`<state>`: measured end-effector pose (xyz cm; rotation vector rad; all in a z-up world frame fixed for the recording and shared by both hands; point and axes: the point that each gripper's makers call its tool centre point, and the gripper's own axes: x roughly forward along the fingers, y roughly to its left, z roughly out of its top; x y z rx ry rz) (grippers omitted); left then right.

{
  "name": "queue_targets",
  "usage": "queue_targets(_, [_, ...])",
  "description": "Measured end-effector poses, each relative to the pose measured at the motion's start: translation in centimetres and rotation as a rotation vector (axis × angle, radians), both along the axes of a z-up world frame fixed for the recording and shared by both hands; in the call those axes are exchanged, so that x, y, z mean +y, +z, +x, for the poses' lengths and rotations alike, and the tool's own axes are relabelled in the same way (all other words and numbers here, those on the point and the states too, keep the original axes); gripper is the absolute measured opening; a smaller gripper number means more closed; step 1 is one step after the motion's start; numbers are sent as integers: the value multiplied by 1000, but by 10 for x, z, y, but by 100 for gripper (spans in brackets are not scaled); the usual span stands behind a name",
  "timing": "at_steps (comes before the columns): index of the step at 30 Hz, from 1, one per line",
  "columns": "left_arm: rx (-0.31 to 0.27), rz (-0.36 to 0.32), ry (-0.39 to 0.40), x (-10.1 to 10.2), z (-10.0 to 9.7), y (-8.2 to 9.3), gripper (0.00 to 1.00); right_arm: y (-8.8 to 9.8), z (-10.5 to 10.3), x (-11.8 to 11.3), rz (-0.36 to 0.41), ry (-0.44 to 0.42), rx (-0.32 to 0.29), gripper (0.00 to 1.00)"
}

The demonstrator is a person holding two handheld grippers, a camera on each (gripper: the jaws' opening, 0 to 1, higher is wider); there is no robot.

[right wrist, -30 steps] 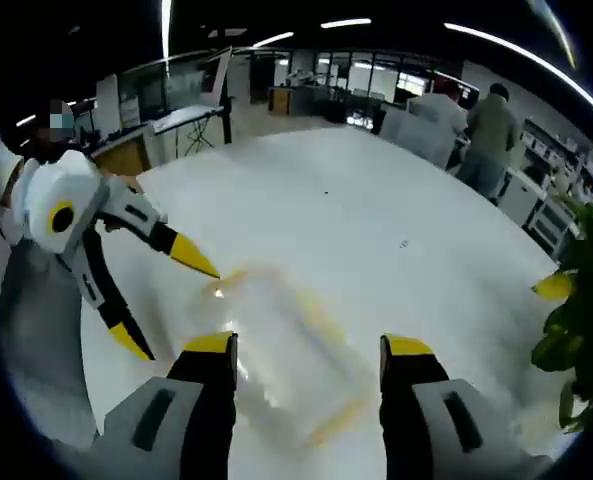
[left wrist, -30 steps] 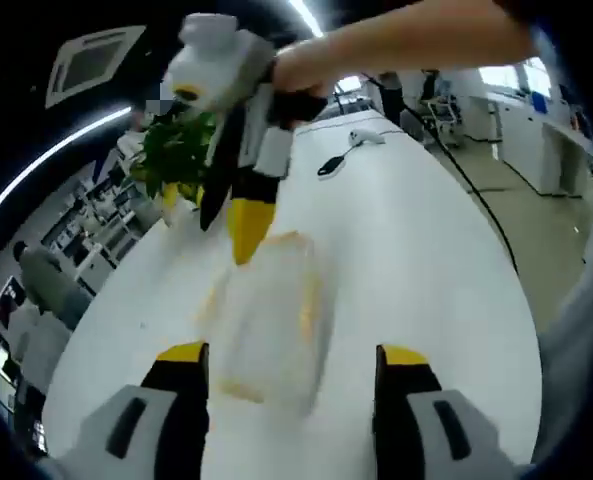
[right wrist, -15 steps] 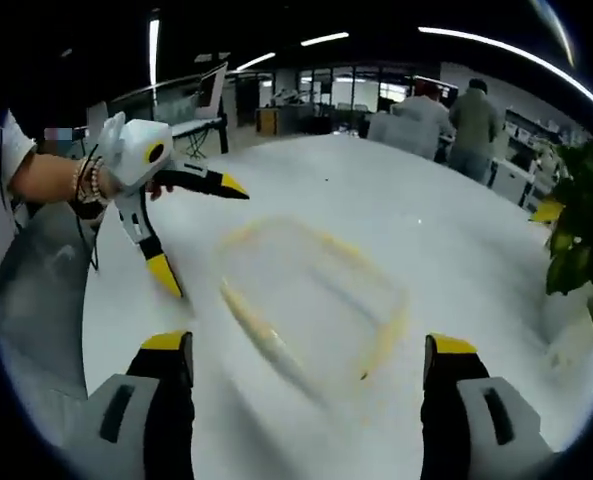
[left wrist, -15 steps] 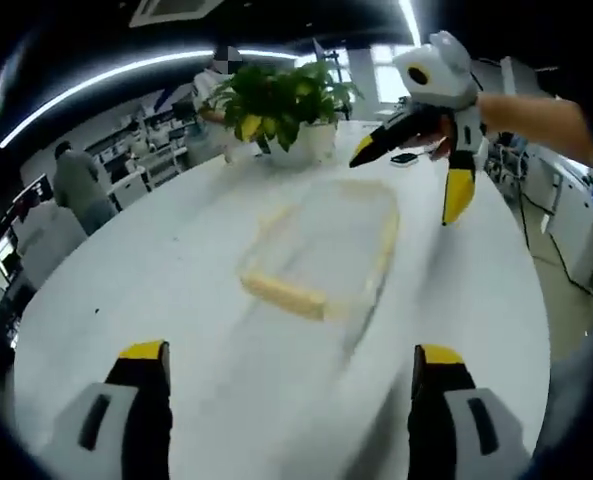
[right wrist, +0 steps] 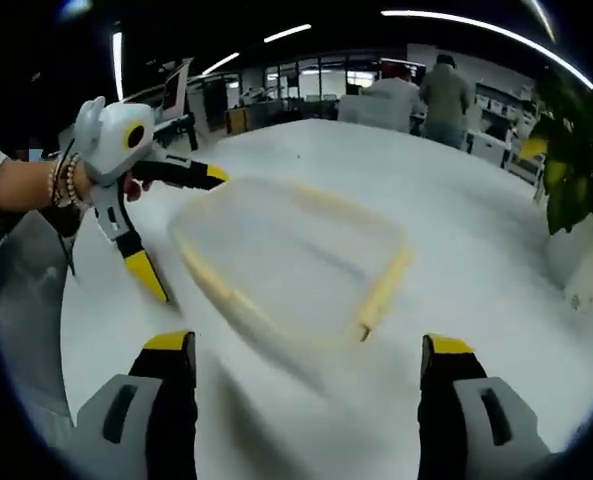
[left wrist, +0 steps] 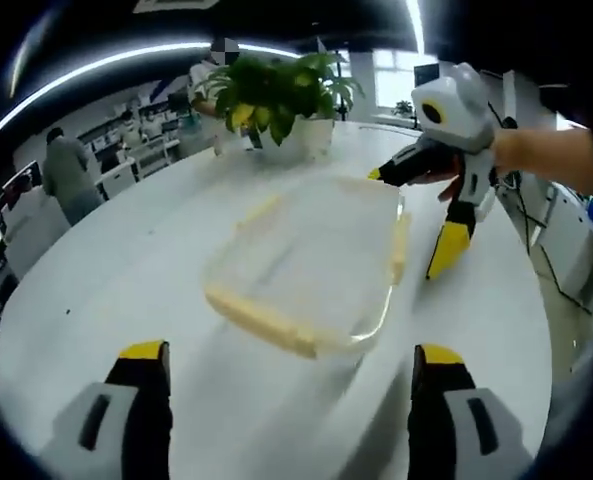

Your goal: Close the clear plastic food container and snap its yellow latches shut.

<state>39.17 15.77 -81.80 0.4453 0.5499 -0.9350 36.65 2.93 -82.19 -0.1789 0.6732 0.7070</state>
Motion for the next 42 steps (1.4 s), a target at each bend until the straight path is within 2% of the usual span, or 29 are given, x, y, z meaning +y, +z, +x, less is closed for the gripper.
queue_targets(2, [7,5,7,0,1,-2,97,-1,1,2,3,1,1,84])
queue_targets(6, [4,-7,-1,-5,0,-2,85,-2,-1,8,1,29,-10,74])
queue_targets(9, [-1,-13,-26,-10,-3,-1,79,-3,0,12,-3,48,-15,61])
queue_targets(10, [-22,-20,-37,-12,-3,2,76,-3,1,11,-9,49,-21,57])
queue_targets(12, [-36,-27,-50,-14,-3,4,67,-2,2,11,-8,46,-26,57])
queue_targets(18, [-21,-49,-22,-15,0,3,56,-2,4,10,-9,30,-39,53])
queue_targets(21, [11,-81,19,-12,-1,0,54,-3,4,13,-25,40,-40,52])
queue_targets(23, [8,-72,23,-10,0,-1,54,-3,4,15,-35,41,-43,49])
queue_targets(27, [17,-58,41,-1,2,-2,53,-3,8,21,-13,24,-41,46])
queue_targets(34, [24,-29,54,26,8,-3,52,-2,10,44,-8,51,-44,43])
queue_targets(39, [14,9,63,49,14,-4,51,-1,16,71,27,58,-40,43])
queue_targets(42, [28,21,88,67,18,-6,50,-2,17,90,11,99,-50,44])
